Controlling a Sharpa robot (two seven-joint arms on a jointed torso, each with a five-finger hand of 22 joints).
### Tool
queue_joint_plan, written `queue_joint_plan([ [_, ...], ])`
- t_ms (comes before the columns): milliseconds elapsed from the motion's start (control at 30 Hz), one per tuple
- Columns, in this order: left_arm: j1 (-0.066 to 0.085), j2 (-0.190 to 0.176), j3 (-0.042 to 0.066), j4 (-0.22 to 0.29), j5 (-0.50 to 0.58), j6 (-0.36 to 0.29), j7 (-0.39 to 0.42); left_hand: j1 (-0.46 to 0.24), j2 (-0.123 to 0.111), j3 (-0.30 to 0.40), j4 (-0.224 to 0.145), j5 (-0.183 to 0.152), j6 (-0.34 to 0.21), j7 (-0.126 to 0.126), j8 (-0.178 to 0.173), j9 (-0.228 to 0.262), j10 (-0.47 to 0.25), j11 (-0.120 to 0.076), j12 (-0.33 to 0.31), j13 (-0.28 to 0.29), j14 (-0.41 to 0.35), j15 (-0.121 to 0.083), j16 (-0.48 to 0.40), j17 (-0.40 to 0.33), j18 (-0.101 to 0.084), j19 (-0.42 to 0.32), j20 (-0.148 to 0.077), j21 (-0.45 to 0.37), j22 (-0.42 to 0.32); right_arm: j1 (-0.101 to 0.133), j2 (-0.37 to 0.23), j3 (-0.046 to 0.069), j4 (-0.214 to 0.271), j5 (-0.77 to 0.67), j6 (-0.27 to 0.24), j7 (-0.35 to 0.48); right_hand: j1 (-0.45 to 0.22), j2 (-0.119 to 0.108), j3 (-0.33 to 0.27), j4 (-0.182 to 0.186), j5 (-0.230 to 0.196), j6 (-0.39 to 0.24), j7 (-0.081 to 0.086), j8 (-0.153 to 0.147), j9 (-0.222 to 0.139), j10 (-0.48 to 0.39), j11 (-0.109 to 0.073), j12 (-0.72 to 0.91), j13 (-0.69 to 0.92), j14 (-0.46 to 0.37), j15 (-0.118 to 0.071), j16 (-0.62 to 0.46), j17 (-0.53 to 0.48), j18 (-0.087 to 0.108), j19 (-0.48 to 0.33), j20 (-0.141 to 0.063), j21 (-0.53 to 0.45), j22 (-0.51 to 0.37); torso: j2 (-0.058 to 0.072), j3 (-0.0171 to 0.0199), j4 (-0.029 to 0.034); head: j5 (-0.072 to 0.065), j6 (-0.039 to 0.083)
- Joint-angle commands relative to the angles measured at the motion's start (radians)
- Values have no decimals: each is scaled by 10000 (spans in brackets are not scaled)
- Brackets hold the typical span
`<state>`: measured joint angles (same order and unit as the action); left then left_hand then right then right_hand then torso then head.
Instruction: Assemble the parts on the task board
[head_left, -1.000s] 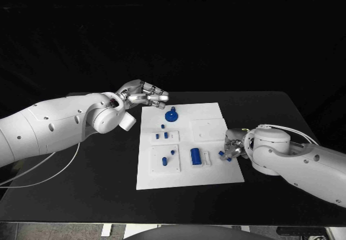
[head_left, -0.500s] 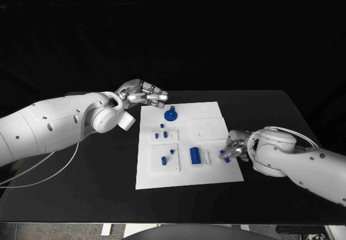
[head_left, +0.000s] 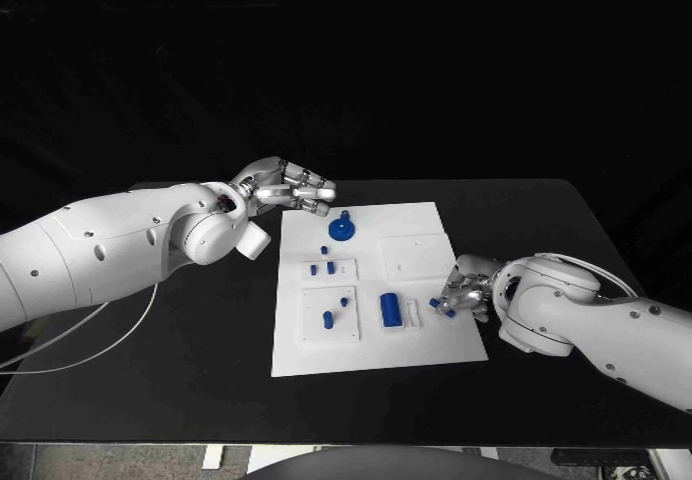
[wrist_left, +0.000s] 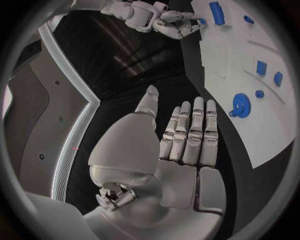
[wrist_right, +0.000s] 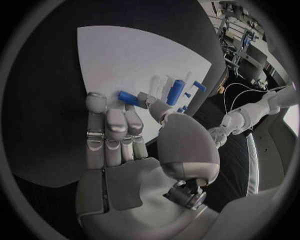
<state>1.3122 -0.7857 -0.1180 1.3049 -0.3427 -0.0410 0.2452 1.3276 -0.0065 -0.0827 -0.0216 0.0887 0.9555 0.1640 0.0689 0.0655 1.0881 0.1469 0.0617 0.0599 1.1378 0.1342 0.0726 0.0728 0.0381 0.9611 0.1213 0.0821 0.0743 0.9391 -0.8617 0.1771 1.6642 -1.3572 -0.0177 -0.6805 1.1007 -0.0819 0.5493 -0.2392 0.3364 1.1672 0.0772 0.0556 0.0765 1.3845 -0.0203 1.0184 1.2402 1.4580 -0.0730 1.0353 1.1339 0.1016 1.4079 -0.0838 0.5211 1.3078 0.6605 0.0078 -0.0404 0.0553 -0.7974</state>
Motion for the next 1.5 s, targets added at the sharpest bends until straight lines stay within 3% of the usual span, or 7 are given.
queue_joint_plan([
  [33,5,17,4,25,12,171,45,5,68,-20,-15,33,-59,20,-29,8,-85,6,-20,12,-71,-6,-28,6,-111,-82,10,-30,-4,-41,-37,72,115,455,-624,-44,102,10,44,27,-101,56,-25,76,-51,-31,-46,14,-12,6,-85,28,-2,-115,84,-36,-27,561,2,-13,8,9,-49],
  [133,5,19,1,29,11,194,36,5,68,-20,-15,33,-59,20,-29,8,-85,6,-20,12,-71,-6,-28,6,-111,-82,10,-30,-4,-41,-43,136,227,661,-855,3,148,60,-55,138,-799,87,-47,75,-45,-20,-49,21,-10,13,-86,36,0,-139,109,-36,-77,550,8,-15,4,18,-44],
  [300,5,16,-1,28,5,206,24,5,68,-20,-15,33,-59,20,-29,8,-85,6,-20,12,-71,-6,-28,6,-111,-82,10,-30,-4,-41,-5,175,305,958,-907,29,203,46,-107,216,-795,94,-54,77,-45,-29,-51,4,-19,5,-88,18,-17,-160,146,-49,-182,555,12,6,-7,44,-52],
  [500,6,30,-2,28,-2,233,21,0,90,-34,-17,27,-48,19,-28,8,-72,2,-21,11,-60,-9,-26,7,-112,-73,4,-24,-2,-41,98,188,225,1066,-721,14,212,67,-172,246,-811,133,-67,76,-38,-32,-57,-9,-29,7,-90,-2,-39,-167,161,-49,-268,552,8,-7,-3,62,-53],
  [600,6,30,-2,25,-4,238,17,0,90,-34,-17,27,-48,19,-28,8,-72,2,-21,11,-60,-9,-26,7,-112,-73,4,-24,-2,-41,160,186,159,1088,-623,2,202,71,-228,266,-823,155,-75,78,-36,-32,-61,-17,-36,8,-92,-4,-41,-172,167,-51,-315,548,3,7,-22,65,-49],
  [1267,7,32,-3,32,-23,319,-34,-22,78,-39,8,16,-51,18,-28,8,-77,4,-21,11,-63,-9,-26,7,-113,-75,6,-26,-3,-41,447,99,86,971,681,-239,1,159,-882,782,-976,431,-243,83,6,-43,-144,-103,-93,10,-122,-47,-80,-278,276,-89,-698,525,6,3,-7,30,-52],
  [1500,7,23,-4,25,-29,340,-47,-24,80,-37,15,14,-50,19,-28,8,-77,3,-21,11,-65,-9,-26,7,-113,-75,7,-26,-3,-41,627,46,-18,681,802,-262,-65,140,-934,851,-1029,431,-251,82,6,-40,-146,-118,-104,10,-120,-69,-96,-293,286,-94,-761,521,9,2,14,43,-63],
])
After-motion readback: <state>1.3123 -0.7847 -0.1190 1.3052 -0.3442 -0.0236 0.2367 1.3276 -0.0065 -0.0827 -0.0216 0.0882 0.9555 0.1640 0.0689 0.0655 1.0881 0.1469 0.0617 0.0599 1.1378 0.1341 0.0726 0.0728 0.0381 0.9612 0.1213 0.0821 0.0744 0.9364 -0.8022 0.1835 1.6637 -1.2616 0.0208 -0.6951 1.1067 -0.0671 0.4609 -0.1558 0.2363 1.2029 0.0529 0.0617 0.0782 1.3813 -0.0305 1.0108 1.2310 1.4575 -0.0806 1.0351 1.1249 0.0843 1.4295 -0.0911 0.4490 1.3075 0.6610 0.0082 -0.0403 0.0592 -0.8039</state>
